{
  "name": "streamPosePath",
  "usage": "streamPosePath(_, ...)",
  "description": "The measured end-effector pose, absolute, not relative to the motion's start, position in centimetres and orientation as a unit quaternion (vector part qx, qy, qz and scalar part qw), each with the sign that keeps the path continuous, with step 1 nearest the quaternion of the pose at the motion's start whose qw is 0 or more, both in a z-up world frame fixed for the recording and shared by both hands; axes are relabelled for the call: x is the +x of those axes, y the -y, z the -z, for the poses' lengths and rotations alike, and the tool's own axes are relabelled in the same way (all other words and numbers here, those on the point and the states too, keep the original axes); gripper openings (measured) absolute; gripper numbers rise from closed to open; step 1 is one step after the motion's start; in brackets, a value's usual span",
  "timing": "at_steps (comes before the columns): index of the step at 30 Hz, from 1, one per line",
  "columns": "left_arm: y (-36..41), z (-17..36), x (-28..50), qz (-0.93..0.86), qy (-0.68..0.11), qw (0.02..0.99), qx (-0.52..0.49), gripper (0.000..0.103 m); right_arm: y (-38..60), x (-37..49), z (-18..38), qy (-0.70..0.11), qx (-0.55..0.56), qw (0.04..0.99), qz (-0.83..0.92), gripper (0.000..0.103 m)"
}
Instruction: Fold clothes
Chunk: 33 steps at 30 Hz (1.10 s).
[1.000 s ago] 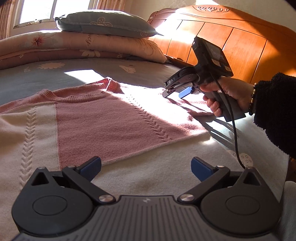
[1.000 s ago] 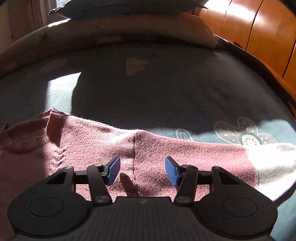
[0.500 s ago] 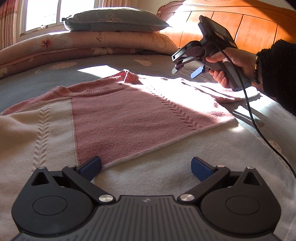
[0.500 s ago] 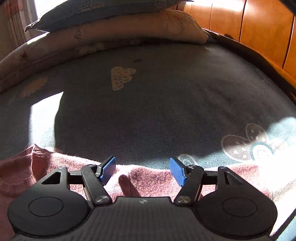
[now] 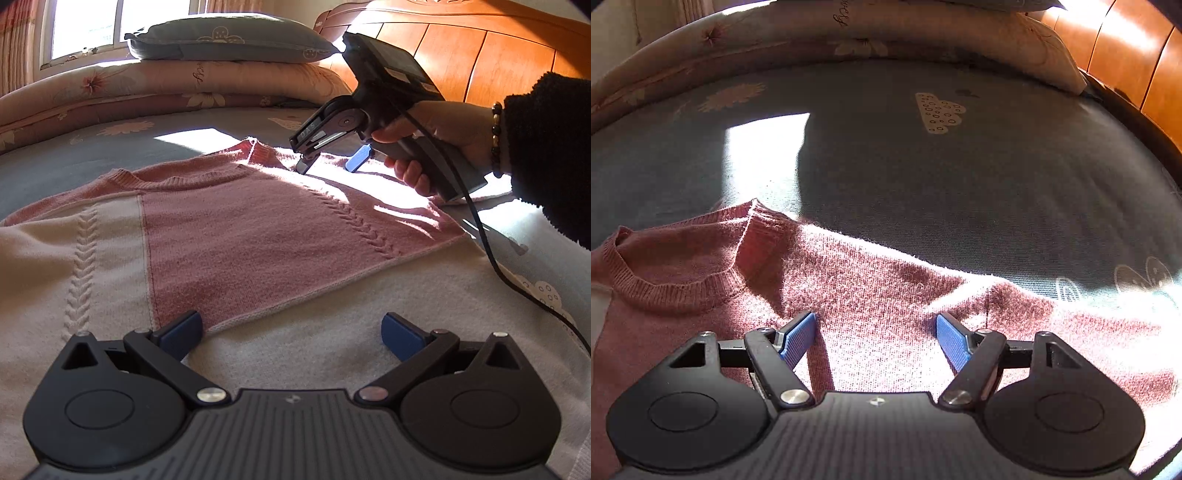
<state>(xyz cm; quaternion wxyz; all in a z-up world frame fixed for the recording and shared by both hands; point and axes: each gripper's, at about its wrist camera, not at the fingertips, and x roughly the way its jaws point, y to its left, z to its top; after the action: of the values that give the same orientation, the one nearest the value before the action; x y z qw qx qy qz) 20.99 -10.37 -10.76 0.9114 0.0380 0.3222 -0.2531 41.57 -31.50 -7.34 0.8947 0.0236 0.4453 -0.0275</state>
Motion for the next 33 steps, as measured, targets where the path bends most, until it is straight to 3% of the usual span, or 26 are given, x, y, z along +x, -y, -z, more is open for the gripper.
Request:
streamPosePath(5,10.3,10.8,21.0,0.255,-0.323,0.911,0.034,0.102,32.1,44.7,7.7,-0.426,0.035,0.903,0.041,0.091)
streamPosePath(15,10.4,10.8,21.1,0.254,-0.322,0.911,0.037,0.102,37.9,38.5,2.4,-0.435,0.072,0.897,-0.03,0.089)
streamPosePath(25,10.5,10.8,21.1,0.252,-0.322,0.912,0.042,0.102,43.4,31.4,7.3,-0.447,0.044,0.893,-0.025,0.09)
streamPosePath(33,10.5,10.8,21.1,0.252,-0.322,0.912,0.043,0.102,47.5,26.9,6.1,-0.409,0.03,0.912,0.011,0.09)
